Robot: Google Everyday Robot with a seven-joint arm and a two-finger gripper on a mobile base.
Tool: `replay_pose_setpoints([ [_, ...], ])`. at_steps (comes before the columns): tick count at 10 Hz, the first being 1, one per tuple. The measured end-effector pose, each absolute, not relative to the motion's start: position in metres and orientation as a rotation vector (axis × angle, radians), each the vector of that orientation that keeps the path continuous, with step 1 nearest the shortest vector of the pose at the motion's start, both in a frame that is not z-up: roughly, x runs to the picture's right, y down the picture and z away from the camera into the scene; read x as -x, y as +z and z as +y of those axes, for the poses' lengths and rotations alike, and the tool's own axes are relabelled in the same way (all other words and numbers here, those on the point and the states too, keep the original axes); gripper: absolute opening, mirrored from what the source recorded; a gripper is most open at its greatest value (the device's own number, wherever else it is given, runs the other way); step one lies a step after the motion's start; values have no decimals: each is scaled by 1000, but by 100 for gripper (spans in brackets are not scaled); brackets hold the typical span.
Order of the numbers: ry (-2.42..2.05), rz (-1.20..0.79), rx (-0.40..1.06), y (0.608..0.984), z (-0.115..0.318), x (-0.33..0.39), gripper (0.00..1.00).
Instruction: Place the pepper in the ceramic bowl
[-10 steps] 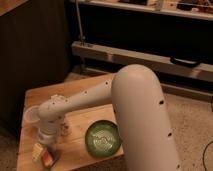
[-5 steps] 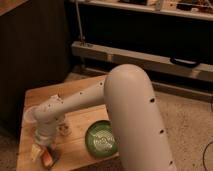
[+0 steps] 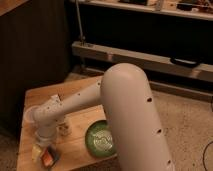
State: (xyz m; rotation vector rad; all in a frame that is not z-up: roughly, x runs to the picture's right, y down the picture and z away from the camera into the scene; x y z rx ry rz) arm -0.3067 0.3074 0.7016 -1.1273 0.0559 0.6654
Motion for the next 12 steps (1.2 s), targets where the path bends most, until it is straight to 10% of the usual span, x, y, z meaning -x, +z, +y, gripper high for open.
replay_pose_setpoints([
  [12,708,114,1023,712,304,308,65],
])
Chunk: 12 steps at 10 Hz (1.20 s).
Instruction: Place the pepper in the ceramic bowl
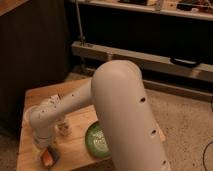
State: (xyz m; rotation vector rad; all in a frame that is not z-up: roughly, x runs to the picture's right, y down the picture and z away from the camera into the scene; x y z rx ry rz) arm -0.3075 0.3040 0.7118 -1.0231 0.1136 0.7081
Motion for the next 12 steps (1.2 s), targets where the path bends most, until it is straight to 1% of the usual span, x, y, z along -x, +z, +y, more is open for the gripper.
replay_pose_setpoints([
  [4,703,131,1029,718,307,308,65],
  [5,702,138,1032,720,307,308,61],
  [6,701,146,1035,721,308,308,53],
  [8,692,163,1037,723,307,309,30],
  [11,672,197,1040,723,306,310,3],
  [12,676,211,1031,722,305,307,0],
])
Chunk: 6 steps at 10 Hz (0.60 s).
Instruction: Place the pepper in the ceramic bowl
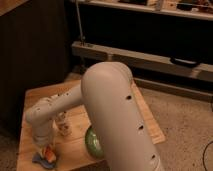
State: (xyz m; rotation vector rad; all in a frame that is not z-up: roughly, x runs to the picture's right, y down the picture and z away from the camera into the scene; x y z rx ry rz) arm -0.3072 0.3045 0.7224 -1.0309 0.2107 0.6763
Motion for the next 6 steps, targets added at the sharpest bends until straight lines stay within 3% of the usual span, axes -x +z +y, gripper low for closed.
replay_pose_setpoints([
  [3,732,198,984,708,284,286,0],
  [6,816,127,924,657,233,249,0],
])
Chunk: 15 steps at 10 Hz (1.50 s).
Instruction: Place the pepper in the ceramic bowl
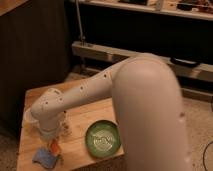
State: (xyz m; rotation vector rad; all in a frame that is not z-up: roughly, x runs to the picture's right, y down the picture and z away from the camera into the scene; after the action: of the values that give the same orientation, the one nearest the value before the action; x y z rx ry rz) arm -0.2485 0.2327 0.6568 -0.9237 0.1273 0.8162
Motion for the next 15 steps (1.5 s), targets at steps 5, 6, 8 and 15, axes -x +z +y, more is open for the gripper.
replay_pose_setpoints([
  [5,969,101,854,647,160,132,0],
  [6,1000,115,841,660,152,114,0],
  [8,1031,141,826,688,157,100,0],
  [15,1213,253,834,752,210,26,20],
])
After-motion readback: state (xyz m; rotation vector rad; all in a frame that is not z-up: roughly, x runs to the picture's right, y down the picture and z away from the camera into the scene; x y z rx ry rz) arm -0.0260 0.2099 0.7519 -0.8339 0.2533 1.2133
